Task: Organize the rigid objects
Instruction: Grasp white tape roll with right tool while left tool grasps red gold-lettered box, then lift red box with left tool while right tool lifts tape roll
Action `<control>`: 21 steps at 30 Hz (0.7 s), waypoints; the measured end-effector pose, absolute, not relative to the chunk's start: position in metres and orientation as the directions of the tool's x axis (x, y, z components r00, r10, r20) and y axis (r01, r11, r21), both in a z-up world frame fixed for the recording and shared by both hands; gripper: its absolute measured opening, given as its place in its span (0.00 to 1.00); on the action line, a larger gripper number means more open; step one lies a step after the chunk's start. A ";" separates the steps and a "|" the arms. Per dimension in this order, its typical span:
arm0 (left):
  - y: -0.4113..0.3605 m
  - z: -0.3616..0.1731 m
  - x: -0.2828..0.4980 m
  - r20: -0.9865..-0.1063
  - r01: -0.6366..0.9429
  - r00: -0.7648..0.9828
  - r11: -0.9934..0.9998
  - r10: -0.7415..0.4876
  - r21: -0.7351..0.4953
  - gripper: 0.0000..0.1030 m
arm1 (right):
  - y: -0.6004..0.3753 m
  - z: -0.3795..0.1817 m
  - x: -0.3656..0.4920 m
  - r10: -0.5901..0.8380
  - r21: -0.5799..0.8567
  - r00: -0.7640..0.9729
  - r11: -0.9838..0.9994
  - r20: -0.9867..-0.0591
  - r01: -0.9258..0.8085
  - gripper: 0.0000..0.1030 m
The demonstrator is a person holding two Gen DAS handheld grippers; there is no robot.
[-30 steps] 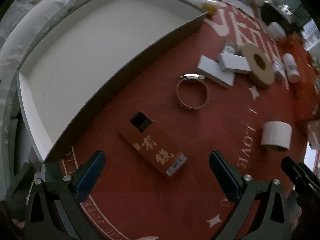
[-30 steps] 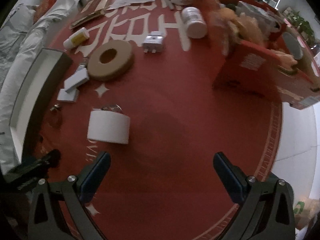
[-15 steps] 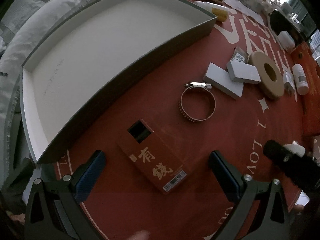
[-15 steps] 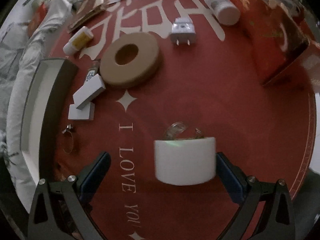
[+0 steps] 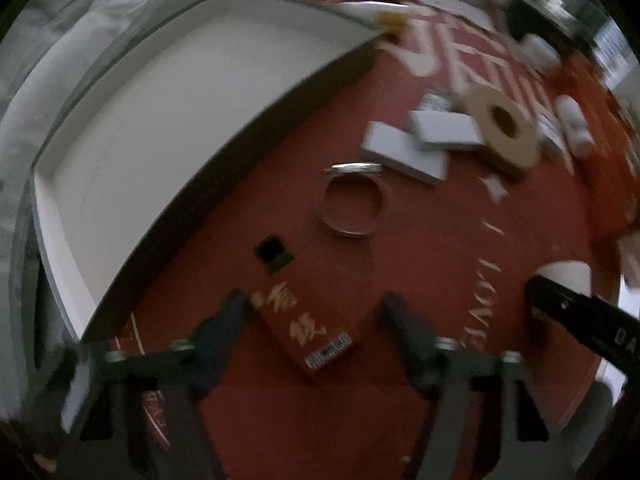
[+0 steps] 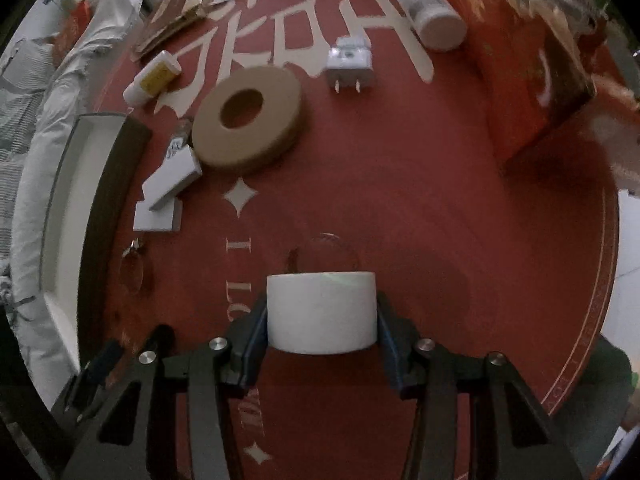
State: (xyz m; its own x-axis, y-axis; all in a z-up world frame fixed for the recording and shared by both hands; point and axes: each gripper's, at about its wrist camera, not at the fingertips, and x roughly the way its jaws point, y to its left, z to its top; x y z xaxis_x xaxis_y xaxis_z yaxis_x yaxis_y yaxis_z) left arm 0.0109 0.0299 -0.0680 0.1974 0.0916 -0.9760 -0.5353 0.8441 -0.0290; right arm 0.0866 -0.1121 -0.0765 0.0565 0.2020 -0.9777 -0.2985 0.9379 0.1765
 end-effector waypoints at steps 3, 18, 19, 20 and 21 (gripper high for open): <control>0.028 -0.063 0.004 -0.977 -0.496 0.209 0.866 0.047 -0.065 0.40 | -0.128 -0.068 0.078 0.250 0.220 0.070 0.931 -0.966 -0.293 0.48; 0.053 0.000 -0.048 -0.910 -0.422 0.415 0.885 -0.005 -0.197 0.26 | -0.154 0.018 0.018 0.442 0.249 0.296 0.821 -0.847 -0.513 0.49; 0.051 -0.004 -0.044 -0.911 -0.429 0.412 0.880 -0.008 -0.202 0.26 | -0.153 0.019 0.017 0.500 0.314 0.257 0.790 -0.827 -0.526 0.49; 0.051 -0.011 -0.036 -0.913 -0.435 0.408 0.876 -0.016 -0.210 0.26 | -0.145 0.018 0.015 0.443 0.241 0.286 0.809 -0.849 -0.536 0.49; 0.053 -0.015 -0.038 -0.915 -0.440 0.403 0.870 -0.032 -0.224 0.26 | -0.140 0.015 0.015 0.358 0.139 0.338 0.837 -0.870 -0.530 0.49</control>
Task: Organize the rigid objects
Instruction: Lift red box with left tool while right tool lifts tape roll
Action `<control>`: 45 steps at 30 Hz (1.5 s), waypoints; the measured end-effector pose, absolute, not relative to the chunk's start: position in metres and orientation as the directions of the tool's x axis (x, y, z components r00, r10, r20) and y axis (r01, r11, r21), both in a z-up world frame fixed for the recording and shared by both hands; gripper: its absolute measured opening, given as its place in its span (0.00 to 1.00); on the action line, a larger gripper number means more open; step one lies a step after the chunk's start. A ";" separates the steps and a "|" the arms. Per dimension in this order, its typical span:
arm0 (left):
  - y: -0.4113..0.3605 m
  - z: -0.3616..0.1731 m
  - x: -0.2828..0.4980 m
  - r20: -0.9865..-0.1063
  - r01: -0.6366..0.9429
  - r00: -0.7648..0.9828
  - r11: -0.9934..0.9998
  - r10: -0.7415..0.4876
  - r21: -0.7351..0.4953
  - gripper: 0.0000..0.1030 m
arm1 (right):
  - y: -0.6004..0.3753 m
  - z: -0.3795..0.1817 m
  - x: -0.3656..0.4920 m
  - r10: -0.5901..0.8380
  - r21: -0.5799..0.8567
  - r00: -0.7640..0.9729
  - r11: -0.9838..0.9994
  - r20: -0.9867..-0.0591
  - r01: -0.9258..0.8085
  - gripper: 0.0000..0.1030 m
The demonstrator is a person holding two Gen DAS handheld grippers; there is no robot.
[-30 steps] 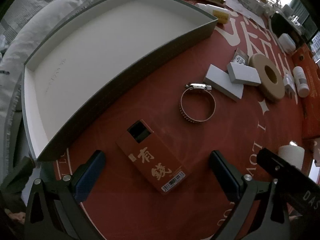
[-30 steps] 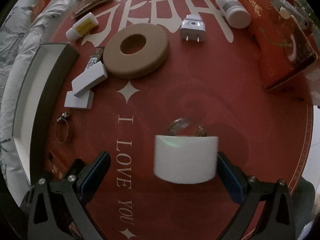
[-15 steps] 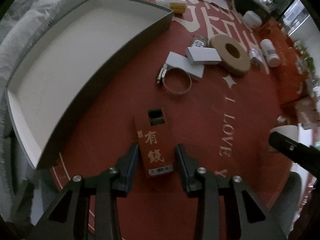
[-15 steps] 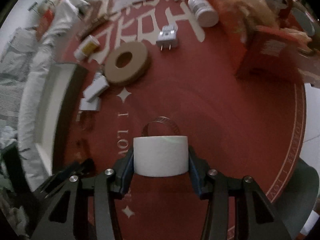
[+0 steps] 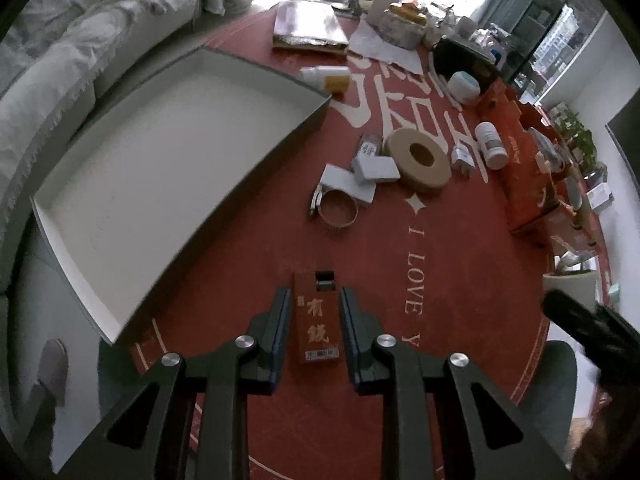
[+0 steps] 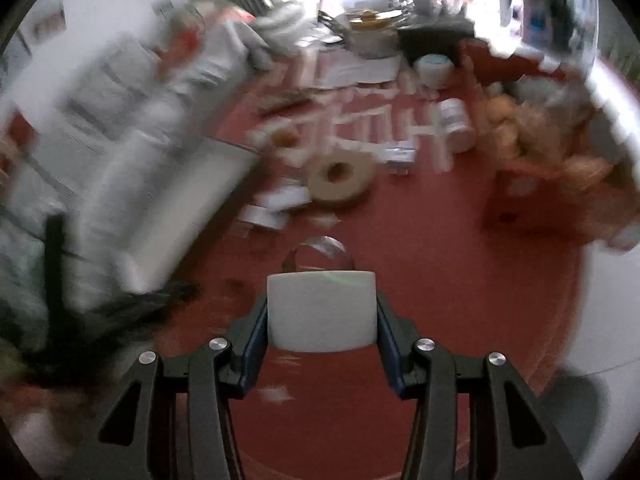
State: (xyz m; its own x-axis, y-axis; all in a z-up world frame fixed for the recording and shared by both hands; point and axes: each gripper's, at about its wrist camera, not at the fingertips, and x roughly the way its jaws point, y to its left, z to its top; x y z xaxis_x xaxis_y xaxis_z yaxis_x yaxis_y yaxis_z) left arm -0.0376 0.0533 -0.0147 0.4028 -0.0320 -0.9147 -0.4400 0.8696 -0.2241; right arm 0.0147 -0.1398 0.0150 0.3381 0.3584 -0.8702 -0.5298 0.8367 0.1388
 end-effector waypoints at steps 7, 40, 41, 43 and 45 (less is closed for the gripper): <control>0.056 -0.033 -0.041 -0.922 -0.505 0.386 0.835 -0.007 -0.218 0.79 | -0.154 -0.006 0.017 0.334 0.183 0.261 0.863 -0.906 -0.470 0.98; 0.018 -0.047 -0.018 -0.944 -0.350 0.330 0.932 0.025 -0.098 0.36 | -0.235 -0.054 0.082 0.151 0.084 0.239 0.959 -0.959 -0.271 0.49; 0.021 -0.042 -0.022 -0.940 -0.353 0.341 0.929 0.022 -0.107 0.36 | -0.234 -0.052 0.079 0.175 0.108 0.241 0.958 -0.955 -0.266 0.49; 0.024 -0.034 -0.026 -0.934 -0.357 0.358 0.927 0.022 -0.115 0.36 | -0.227 -0.045 0.072 0.208 0.136 0.251 0.952 -0.946 -0.275 0.49; 0.027 -0.022 -0.030 -0.923 -0.363 0.384 0.924 0.031 -0.120 0.36 | -0.210 -0.034 0.063 0.260 0.173 0.257 0.933 -0.931 -0.316 0.49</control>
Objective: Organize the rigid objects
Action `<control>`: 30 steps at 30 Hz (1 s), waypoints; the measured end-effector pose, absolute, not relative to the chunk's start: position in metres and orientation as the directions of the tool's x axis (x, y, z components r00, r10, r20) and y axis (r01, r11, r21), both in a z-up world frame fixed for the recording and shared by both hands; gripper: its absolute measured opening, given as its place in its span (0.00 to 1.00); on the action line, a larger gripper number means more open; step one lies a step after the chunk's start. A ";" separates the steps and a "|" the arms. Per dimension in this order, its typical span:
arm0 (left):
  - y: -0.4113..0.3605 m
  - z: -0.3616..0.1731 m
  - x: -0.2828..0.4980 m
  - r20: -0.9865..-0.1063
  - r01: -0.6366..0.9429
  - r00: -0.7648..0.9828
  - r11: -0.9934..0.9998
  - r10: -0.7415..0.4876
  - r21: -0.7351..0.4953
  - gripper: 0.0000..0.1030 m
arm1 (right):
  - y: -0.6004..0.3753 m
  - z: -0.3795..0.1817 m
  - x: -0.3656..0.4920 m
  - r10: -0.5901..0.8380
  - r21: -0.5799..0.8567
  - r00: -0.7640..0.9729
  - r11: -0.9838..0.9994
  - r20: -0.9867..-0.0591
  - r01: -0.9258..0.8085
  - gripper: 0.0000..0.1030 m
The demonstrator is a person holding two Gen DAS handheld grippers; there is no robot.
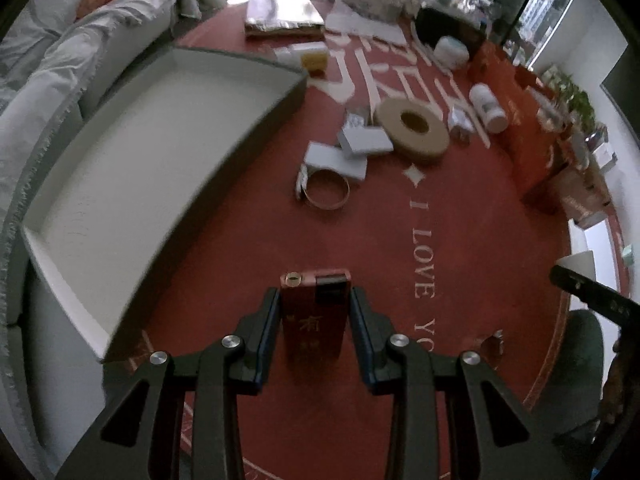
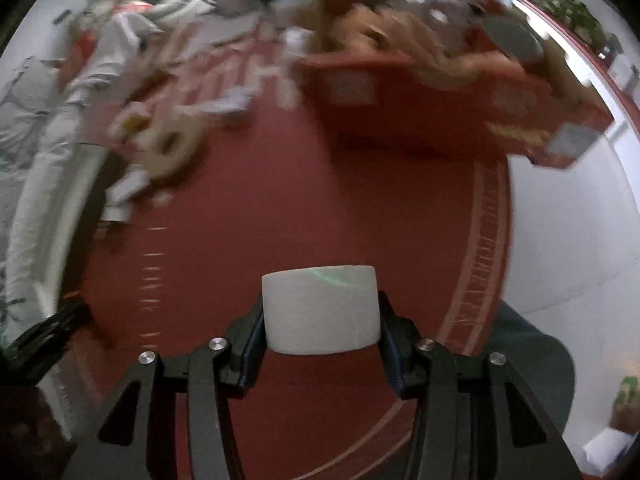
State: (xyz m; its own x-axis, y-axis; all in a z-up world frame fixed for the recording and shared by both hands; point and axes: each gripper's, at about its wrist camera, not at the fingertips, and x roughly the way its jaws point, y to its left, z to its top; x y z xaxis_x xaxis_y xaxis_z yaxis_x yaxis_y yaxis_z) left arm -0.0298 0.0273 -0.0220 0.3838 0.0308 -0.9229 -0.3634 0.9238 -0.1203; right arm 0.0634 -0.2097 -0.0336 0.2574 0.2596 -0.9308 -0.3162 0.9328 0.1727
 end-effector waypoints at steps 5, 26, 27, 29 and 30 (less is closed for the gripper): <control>0.030 0.001 -0.032 -0.900 -0.372 0.431 0.922 0.066 -0.110 0.36 | -0.157 -0.006 0.051 0.341 0.214 0.258 0.883 -0.904 -0.418 0.49; 0.040 -0.041 -0.043 -0.929 -0.422 0.370 0.895 0.026 -0.143 0.77 | -0.155 -0.049 0.038 0.245 0.157 0.192 0.909 -0.950 -0.386 0.82; 0.046 -0.043 -0.045 -0.933 -0.437 0.359 0.885 0.012 -0.157 0.78 | -0.161 -0.051 0.037 0.248 0.160 0.197 0.912 -0.948 -0.377 0.82; 0.053 -0.050 -0.047 -0.944 -0.463 0.330 0.872 0.001 -0.161 0.78 | -0.172 -0.058 0.036 0.245 0.167 0.192 0.922 -0.950 -0.348 0.82; 0.055 -0.054 -0.046 -0.950 -0.470 0.313 0.869 -0.001 -0.156 0.78 | -0.176 -0.062 0.036 0.247 0.175 0.183 0.925 -0.952 -0.338 0.82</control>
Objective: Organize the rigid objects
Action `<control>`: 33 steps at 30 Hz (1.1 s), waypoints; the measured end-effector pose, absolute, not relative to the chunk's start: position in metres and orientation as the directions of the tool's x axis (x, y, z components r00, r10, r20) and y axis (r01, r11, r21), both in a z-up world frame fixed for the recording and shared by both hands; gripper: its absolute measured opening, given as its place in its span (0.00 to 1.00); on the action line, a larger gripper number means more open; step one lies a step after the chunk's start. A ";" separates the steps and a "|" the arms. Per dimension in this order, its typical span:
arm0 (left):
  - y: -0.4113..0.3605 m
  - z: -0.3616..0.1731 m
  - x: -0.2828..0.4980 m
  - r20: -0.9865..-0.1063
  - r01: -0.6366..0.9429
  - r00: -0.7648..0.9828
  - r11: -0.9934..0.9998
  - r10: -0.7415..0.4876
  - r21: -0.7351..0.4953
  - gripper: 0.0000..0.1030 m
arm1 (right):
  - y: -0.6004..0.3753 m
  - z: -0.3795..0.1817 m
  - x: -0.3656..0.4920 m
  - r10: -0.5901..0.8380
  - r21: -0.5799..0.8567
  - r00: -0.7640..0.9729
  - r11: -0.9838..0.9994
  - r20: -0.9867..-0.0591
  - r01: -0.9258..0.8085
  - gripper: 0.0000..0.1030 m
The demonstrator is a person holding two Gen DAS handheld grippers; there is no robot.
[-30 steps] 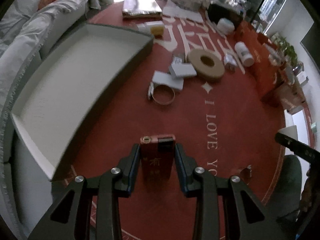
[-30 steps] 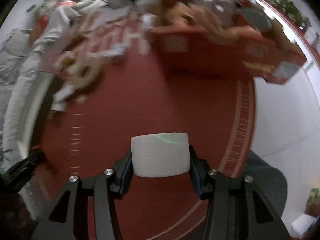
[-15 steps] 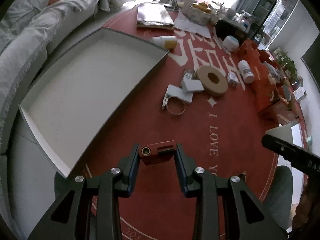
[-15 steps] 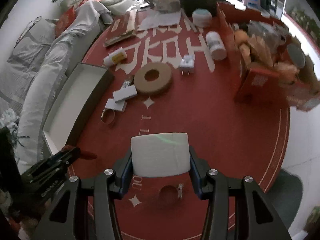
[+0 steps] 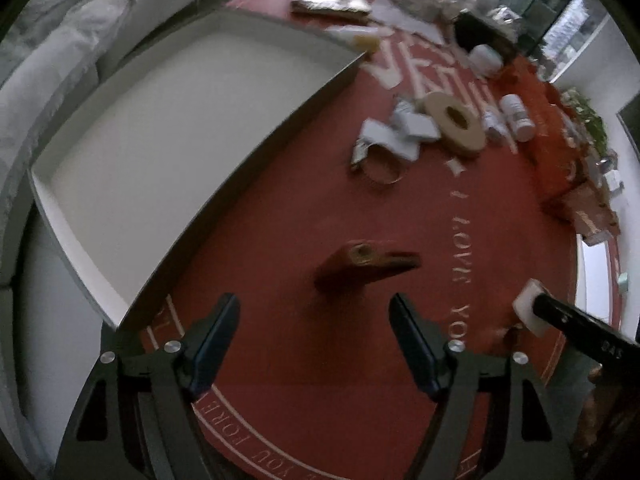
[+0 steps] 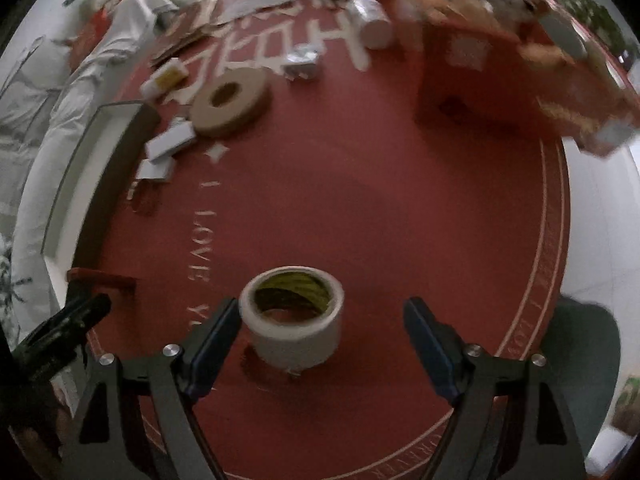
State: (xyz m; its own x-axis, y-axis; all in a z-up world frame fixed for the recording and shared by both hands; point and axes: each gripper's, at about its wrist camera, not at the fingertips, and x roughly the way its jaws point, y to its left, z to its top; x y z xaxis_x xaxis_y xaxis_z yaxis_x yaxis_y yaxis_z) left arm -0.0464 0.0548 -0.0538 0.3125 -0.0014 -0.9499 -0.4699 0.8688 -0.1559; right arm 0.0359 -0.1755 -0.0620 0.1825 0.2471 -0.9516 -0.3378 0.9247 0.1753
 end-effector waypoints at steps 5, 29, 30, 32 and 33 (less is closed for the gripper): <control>0.044 -0.061 -0.039 -0.962 -0.438 0.273 0.892 0.016 -0.109 0.78 | -0.179 -0.072 0.036 0.247 0.187 0.151 0.926 -0.957 -0.329 0.82; 0.037 0.004 -0.020 -0.894 -0.437 0.416 0.899 0.169 -0.034 0.36 | -0.153 0.002 0.027 0.274 0.143 0.295 0.905 -0.915 -0.400 0.49; 0.038 0.011 -0.020 -0.890 -0.442 0.420 0.897 0.176 -0.031 0.36 | -0.145 0.006 0.031 0.283 0.148 0.297 0.902 -0.912 -0.405 0.49; 0.040 0.022 -0.021 -0.884 -0.449 0.428 0.893 0.190 -0.025 0.36 | -0.136 0.017 0.030 0.299 0.154 0.308 0.895 -0.903 -0.418 0.49; 0.041 0.027 -0.020 -0.881 -0.451 0.432 0.892 0.192 -0.027 0.36 | -0.128 0.021 0.034 0.303 0.150 0.316 0.891 -0.899 -0.428 0.49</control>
State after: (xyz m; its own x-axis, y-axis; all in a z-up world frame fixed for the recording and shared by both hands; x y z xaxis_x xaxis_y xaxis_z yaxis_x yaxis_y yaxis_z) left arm -0.0203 0.0415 0.0274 0.4316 0.1920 -0.8814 -0.4513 0.8920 -0.0267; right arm 0.0338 -0.1275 0.0205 0.3160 0.3030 -0.8991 -0.4276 0.8914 0.1501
